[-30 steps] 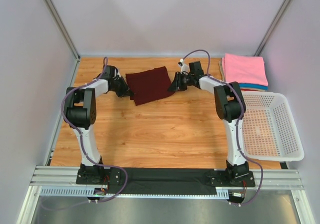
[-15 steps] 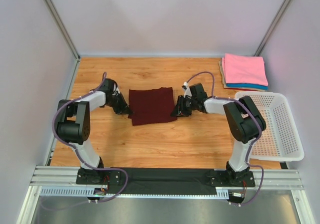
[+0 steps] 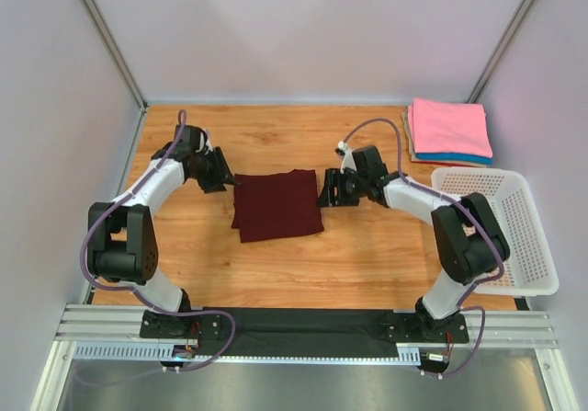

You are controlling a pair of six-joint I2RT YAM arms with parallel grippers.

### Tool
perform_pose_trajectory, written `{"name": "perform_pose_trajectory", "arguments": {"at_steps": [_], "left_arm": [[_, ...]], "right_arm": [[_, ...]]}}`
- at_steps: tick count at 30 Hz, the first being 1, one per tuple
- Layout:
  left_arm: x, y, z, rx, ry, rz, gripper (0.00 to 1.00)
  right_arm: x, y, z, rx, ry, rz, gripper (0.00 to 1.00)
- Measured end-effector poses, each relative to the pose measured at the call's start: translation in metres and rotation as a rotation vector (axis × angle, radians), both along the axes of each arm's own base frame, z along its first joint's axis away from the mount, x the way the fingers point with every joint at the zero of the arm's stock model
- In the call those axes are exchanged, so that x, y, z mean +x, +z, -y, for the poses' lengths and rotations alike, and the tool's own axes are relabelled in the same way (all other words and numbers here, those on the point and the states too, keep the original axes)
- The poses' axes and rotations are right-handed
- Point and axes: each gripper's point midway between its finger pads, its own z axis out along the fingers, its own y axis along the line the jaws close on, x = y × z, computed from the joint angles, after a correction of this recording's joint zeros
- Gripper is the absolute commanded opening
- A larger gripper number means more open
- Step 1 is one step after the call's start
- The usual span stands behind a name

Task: Fold and stack the t-shirts
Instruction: Fold the tshirt

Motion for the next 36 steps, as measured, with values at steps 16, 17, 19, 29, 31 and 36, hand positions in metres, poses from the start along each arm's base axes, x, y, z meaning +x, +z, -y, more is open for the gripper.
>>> {"name": "perform_pose_trajectory", "arguments": {"at_steps": [16, 17, 19, 29, 31, 36], "left_arm": [[0.056, -0.020, -0.012, 0.067, -0.092, 0.079, 0.50], [0.057, -0.023, -0.011, 0.064, -0.096, 0.075, 0.50], [0.059, -0.028, -0.009, 0.058, -0.104, 0.069, 0.50], [0.063, -0.051, 0.000, 0.024, -0.130, 0.037, 0.38], [0.065, -0.053, 0.002, 0.017, -0.133, 0.039, 0.37], [0.066, -0.054, 0.004, 0.011, -0.139, 0.040, 0.45]], "right_arm": [[0.105, 0.013, -0.014, 0.055, 0.318, 0.143, 0.58], [0.104, 0.010, -0.013, 0.050, 0.332, 0.138, 0.58], [0.102, 0.004, -0.013, 0.043, 0.360, 0.124, 0.58], [0.110, 0.007, -0.026, 0.100, 0.435, 0.140, 0.55], [0.111, 0.005, -0.028, 0.110, 0.440, 0.135, 0.55], [0.109, -0.005, -0.031, 0.133, 0.452, 0.108, 0.46]]}}
